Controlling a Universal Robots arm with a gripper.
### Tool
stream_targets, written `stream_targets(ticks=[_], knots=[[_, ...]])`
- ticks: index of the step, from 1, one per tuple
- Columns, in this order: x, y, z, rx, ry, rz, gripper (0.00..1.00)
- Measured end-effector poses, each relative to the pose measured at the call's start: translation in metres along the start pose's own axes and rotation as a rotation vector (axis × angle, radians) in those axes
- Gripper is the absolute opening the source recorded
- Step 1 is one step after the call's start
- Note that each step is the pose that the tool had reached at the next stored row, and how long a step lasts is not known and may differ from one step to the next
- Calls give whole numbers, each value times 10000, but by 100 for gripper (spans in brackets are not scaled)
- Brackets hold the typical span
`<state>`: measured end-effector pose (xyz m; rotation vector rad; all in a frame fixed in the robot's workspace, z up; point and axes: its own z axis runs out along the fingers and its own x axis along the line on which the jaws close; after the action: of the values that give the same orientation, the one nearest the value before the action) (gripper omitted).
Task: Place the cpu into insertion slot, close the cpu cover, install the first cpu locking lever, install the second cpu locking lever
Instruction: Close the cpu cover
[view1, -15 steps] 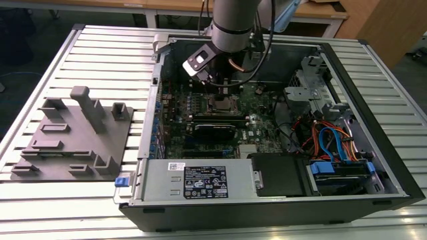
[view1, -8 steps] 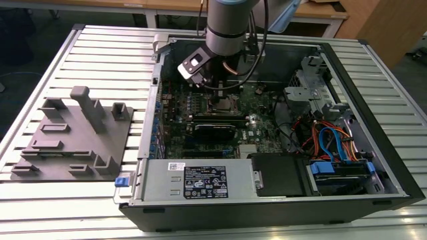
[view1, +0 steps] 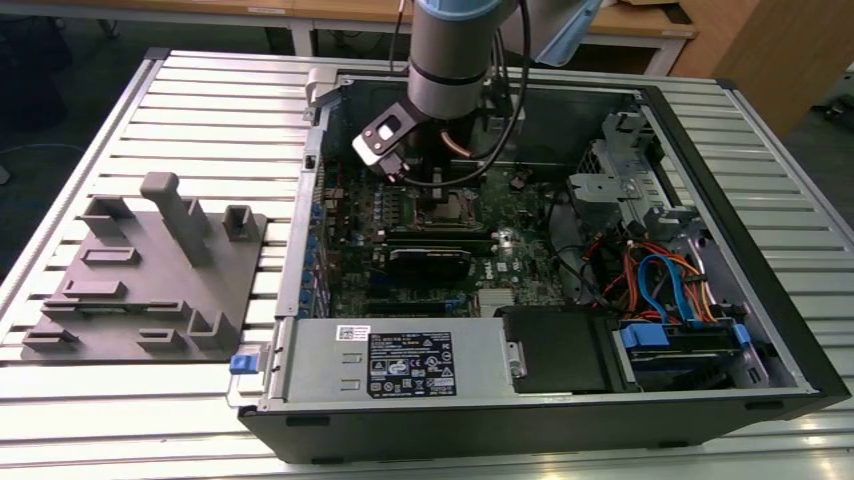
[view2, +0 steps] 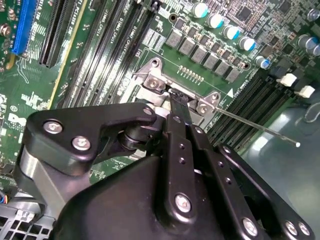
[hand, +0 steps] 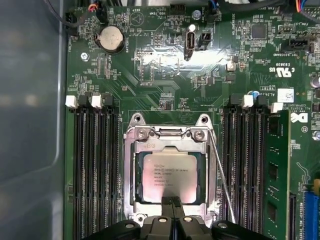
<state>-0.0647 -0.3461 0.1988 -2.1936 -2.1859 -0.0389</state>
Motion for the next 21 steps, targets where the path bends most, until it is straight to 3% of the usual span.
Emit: stream_targets(ticks=[12,16,21], knots=[[3,1,-44,-5,5,0,11],[3,71,-44,-4,3,0,11],[3,208,-44,-4,3,0,11]])
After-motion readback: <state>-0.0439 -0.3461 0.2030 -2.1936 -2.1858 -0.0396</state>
